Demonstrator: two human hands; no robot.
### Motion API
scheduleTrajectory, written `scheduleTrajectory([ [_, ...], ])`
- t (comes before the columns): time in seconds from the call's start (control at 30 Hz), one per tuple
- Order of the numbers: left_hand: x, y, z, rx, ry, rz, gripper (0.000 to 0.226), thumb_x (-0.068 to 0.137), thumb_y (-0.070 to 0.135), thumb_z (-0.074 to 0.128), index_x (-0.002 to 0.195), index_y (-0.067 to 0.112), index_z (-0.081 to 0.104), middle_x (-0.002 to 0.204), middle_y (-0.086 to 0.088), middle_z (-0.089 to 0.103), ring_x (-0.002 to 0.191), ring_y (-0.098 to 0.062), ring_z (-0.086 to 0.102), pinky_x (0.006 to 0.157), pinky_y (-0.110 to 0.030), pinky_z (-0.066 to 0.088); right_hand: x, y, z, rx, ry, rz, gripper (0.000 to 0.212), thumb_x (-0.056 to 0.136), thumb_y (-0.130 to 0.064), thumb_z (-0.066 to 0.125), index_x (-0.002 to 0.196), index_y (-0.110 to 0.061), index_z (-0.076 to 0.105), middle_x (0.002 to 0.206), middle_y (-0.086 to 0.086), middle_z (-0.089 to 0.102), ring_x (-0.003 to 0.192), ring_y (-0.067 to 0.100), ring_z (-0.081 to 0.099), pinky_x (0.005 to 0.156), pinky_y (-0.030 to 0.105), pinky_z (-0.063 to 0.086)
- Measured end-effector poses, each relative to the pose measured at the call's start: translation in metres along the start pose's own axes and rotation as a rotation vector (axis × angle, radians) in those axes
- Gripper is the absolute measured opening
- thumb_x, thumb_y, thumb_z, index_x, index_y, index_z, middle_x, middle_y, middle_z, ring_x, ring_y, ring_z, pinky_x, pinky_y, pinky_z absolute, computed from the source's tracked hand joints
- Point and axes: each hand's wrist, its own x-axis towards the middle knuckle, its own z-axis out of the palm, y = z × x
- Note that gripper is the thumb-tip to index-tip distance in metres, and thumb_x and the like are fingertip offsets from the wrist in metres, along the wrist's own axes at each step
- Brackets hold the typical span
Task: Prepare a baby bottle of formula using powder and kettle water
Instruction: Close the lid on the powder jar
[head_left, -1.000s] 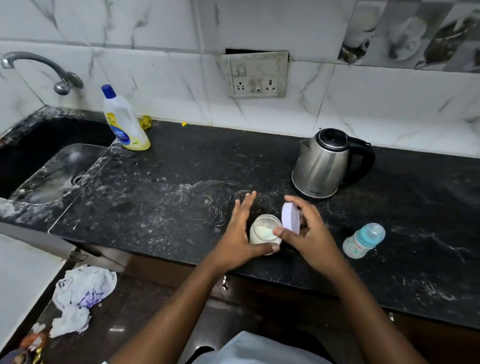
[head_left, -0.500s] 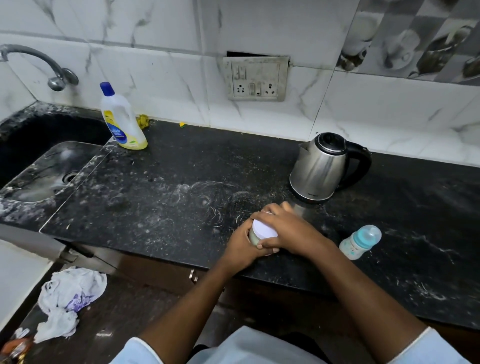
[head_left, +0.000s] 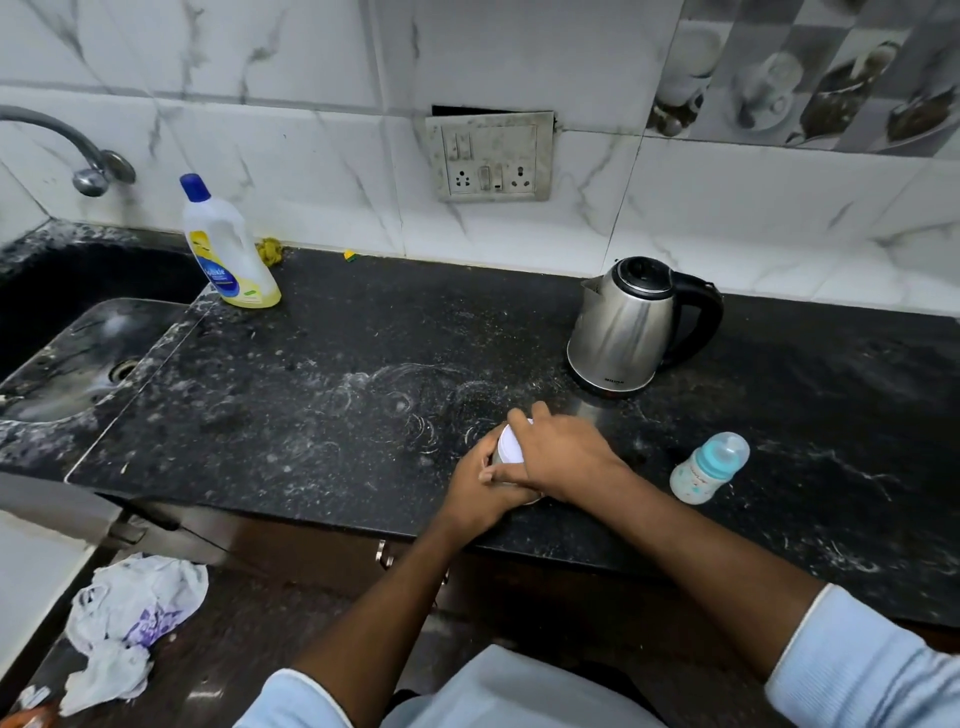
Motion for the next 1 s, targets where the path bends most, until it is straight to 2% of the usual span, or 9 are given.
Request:
scheduleTrajectory([
  [0.23,-0.002,-0.001,0.002,-0.054,0.011,0.003,0.082,0.066,0.014,0.101,0.138,0.028,0.063,0.124,0.011,0.075,0.116,-0.009,0.071,0.097,-0.025,0.057,-0.013,0.014,-0.03,-0.034,-0.139,0.049,0.087,0.088,-0.09,0.033,0.107,-0.015,0.072,0.113,0.013,0.073,0.106,0.033,0.068,0.074,0.038,0.041],
  [0.37,-0.001,-0.001,0.002,-0.045,0.017,-0.018,0.083,0.064,0.024,0.102,0.138,0.028,0.064,0.127,0.008,0.074,0.118,-0.012,0.07,0.099,-0.028,0.057,-0.009,0.024,-0.042,0.014,-0.058,-0.049,0.042,0.096,-0.055,0.062,0.125,-0.025,0.062,0.128,0.008,0.065,0.117,0.031,0.062,0.081,0.038,0.046],
  [0.43,-0.001,-0.002,0.002,-0.036,0.021,-0.051,0.077,0.064,0.021,0.102,0.131,0.024,0.066,0.12,0.005,0.076,0.112,-0.014,0.072,0.091,-0.024,0.057,-0.004,0.023,-0.035,0.145,-0.181,-0.154,0.061,0.091,-0.035,0.072,0.145,-0.041,0.044,0.146,0.002,0.049,0.13,0.029,0.051,0.098,0.045,0.048],
  [0.5,-0.002,-0.002,0.003,-0.038,0.026,-0.068,0.074,0.064,0.015,0.102,0.127,0.021,0.066,0.116,0.004,0.077,0.108,-0.013,0.072,0.086,-0.019,0.055,-0.001,0.02,-0.025,0.144,-0.286,-0.173,0.079,0.088,-0.025,0.074,0.152,-0.049,0.035,0.148,0.004,0.045,0.131,0.03,0.049,0.102,0.046,0.048],
  [0.63,-0.003,0.003,0.002,-0.047,0.005,-0.047,0.075,0.065,0.013,0.102,0.131,0.022,0.066,0.115,0.005,0.077,0.109,-0.007,0.072,0.09,-0.02,0.056,0.005,0.008,-0.022,-0.015,-0.126,-0.135,0.06,0.087,-0.05,0.073,0.136,-0.022,0.052,0.123,0.013,0.065,0.11,0.034,0.066,0.077,0.038,0.046],
  [0.77,-0.003,0.004,0.0,-0.043,-0.014,-0.02,0.082,0.068,0.01,0.099,0.14,0.023,0.061,0.12,0.01,0.077,0.112,-0.009,0.072,0.091,-0.022,0.056,0.007,-0.001,-0.016,-0.18,-0.017,-0.04,0.085,0.089,-0.085,0.042,0.124,-0.008,0.058,0.118,0.015,0.073,0.109,0.035,0.07,0.079,0.04,0.048],
  [0.83,-0.003,0.005,-0.001,-0.044,-0.014,-0.015,0.08,0.069,0.009,0.098,0.138,0.024,0.062,0.119,0.012,0.077,0.112,-0.008,0.072,0.09,-0.021,0.056,0.008,0.005,-0.017,-0.155,-0.029,-0.027,0.094,0.085,-0.09,0.037,0.13,-0.009,0.056,0.122,0.015,0.071,0.112,0.036,0.068,0.084,0.042,0.05],
  [0.9,-0.001,0.005,-0.003,-0.044,-0.029,-0.05,0.078,0.067,0.015,0.1,0.134,0.026,0.063,0.118,0.007,0.077,0.113,-0.013,0.073,0.092,-0.027,0.059,0.006,0.012,-0.019,-0.11,-0.054,-0.127,0.094,0.085,-0.089,0.041,0.149,-0.02,0.039,0.133,0.015,0.062,0.115,0.037,0.064,0.083,0.044,0.049],
  [1.0,-0.001,0.004,-0.004,-0.016,-0.024,-0.055,0.074,0.066,0.01,0.1,0.129,0.024,0.064,0.116,0.003,0.078,0.11,-0.014,0.074,0.093,-0.032,0.06,0.002,0.012,-0.011,-0.094,-0.064,-0.232,0.074,0.094,-0.074,0.047,0.152,-0.03,0.032,0.136,0.016,0.051,0.11,0.038,0.064,0.077,0.043,0.047],
])
